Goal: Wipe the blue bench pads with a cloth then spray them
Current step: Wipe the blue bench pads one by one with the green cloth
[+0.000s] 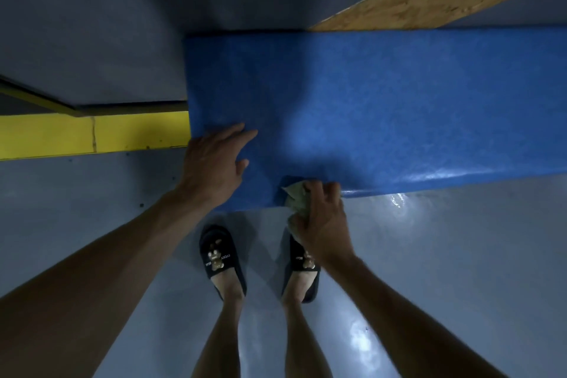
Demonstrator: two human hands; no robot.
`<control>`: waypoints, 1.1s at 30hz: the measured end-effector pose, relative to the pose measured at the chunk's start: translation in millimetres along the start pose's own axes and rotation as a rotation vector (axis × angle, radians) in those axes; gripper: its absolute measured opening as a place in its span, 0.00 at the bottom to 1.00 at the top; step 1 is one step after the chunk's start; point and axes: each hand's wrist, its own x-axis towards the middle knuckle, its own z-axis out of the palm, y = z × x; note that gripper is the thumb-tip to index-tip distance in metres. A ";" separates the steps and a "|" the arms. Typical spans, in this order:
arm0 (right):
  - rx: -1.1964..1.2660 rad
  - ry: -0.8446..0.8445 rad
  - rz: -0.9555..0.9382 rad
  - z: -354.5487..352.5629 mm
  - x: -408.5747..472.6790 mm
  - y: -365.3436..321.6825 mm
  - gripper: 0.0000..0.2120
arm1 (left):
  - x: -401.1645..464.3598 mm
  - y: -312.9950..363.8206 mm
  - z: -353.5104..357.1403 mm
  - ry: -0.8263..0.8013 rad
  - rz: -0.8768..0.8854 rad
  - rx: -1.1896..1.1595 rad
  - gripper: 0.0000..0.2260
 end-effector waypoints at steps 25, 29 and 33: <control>-0.316 0.216 0.233 -46.1 26.8 40.8 0.26 | -25.7 -59.7 -16.2 -0.188 -0.080 -0.084 0.23; -0.183 0.322 0.323 -1.3 28.4 8.8 0.28 | -26.4 -57.1 -13.9 -0.161 -0.080 -0.113 0.23; -0.235 0.143 -0.098 59.7 -3.3 -60.4 0.26 | -24.1 -60.3 -13.3 -0.182 -0.053 -0.091 0.24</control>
